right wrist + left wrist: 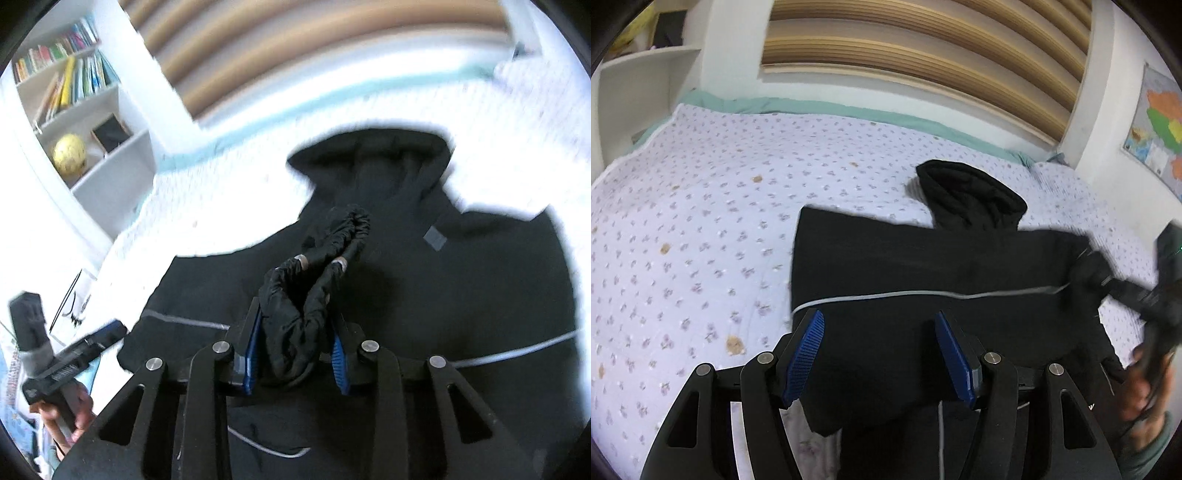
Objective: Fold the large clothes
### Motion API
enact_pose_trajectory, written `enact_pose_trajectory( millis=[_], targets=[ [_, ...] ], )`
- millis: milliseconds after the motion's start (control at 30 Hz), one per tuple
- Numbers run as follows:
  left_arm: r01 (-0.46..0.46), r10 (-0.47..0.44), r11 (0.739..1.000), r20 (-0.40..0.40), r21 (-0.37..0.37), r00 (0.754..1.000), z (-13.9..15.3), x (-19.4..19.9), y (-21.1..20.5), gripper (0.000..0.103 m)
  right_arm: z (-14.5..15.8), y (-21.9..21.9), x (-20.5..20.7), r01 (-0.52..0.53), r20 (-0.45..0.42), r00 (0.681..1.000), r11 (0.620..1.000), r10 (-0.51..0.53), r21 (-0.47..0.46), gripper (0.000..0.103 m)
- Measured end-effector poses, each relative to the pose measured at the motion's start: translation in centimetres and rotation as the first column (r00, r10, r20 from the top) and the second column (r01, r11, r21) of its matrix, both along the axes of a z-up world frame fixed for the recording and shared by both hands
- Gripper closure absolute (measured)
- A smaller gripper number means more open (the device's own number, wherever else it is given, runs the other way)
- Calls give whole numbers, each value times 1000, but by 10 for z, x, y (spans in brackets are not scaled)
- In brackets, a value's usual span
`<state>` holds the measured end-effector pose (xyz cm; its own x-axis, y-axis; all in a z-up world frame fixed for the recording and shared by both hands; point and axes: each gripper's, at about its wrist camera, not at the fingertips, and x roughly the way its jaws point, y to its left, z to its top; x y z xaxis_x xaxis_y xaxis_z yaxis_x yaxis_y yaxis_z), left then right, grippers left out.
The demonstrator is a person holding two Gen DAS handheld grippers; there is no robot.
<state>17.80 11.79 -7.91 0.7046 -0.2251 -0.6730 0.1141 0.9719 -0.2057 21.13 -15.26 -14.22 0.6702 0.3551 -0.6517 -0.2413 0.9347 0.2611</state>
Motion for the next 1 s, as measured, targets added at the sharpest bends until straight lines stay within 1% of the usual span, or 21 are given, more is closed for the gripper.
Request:
enact_pose_trajectory(
  millis=[67, 100, 133, 233, 300, 367, 433, 467, 500, 567, 600, 633, 667, 733, 767, 800, 867, 900, 933, 967, 1000],
  targets=[
    [20, -20, 1000, 1, 14, 1000, 0, 5, -13, 39, 23, -18, -4, 25, 55, 998, 1000, -24, -14, 67],
    [29, -29, 999, 1, 20, 1000, 1, 7, -19, 39, 29, -24, -6, 35, 71, 997, 999, -34, -18, 67],
    [44, -45, 999, 1, 23, 999, 1, 10, -27, 39, 40, -39, -10, 58, 99, 993, 998, -55, -26, 67],
    [87, -86, 996, -14, 36, 996, -3, 20, -48, 39, 56, -75, -18, 124, 147, 983, 990, -114, -61, 67],
    [119, -117, 992, -38, 46, 992, -9, 26, -63, 39, 58, -100, -19, 171, 146, 976, 982, -159, -77, 67],
    [144, -141, 989, -77, 39, 987, -20, 34, -75, 39, 49, -130, -19, 236, 123, 967, 968, -224, -90, 67],
    [158, -154, 987, -143, 18, 978, -40, 45, -84, 39, 30, -160, -13, 334, 103, 941, 931, -321, -146, 67],
    [157, -152, 988, -173, 12, 973, -51, 50, -87, 39, 14, -176, -8, 359, 65, 933, 919, -353, -161, 67],
    [151, -144, 988, -189, 21, 971, -61, 54, -89, 39, 4, -186, -6, 359, 27, 933, 920, -359, -155, 67],
    [154, -137, 985, -199, 73, 970, -78, 57, -95, 39, -34, -209, 2, 359, -115, 920, 924, -374, -136, 67],
    [160, -136, 981, -196, 110, 971, -83, 57, -99, 39, -43, -216, 4, 361, -143, 914, 922, -379, -139, 67],
    [164, -136, 976, -190, 143, 972, -85, 56, -103, 38, -53, -220, 3, 357, -171, 911, 925, -376, -129, 67],
    [166, -135, 973, -185, 160, 973, -85, 54, -106, 38, -57, -222, 2, 354, -176, 913, 929, -369, -109, 67],
    [168, -137, 970, -181, 174, 974, -83, 54, -106, 38, -52, -221, -2, 351, -163, 919, 933, -359, -80, 67],
    [165, -135, 972, -179, 165, 975, -80, 52, -105, 38, -47, -217, -3, 346, -147, 923, 935, -355, -83, 67],
    [159, -133, 976, -172, 148, 976, -76, 51, -103, 39, -37, -210, -6, 332, -111, 933, 938, -342, -100, 67],
    [156, -141, 983, -152, 95, 978, -65, 50, -97, 39, -21, -190, -12, 299, -54, 950, 945, -308, -131, 66],
    [164, -156, 985, -130, 48, 979, -57, 48, -95, 39, -9, -172, -14, 264, -17, 963, 952, -270, -153, 64],
    [167, -164, 986, -106, 20, 981, -50, 47, -94, 39, -1, -159, -12, 243, 0, 969, 956, -247, -166, 61],
    [165, -163, 986, -90, 15, 983, -46, 46, -94, 38, 5, -147, -13, 220, 11, 975, 959, -222, -177, 57],
    [164, -161, 986, -76, 27, 984, -42, 46, -96, 38, 8, -133, -10, 190, 15, 981, 963, -191, -189, 47]
  ],
)
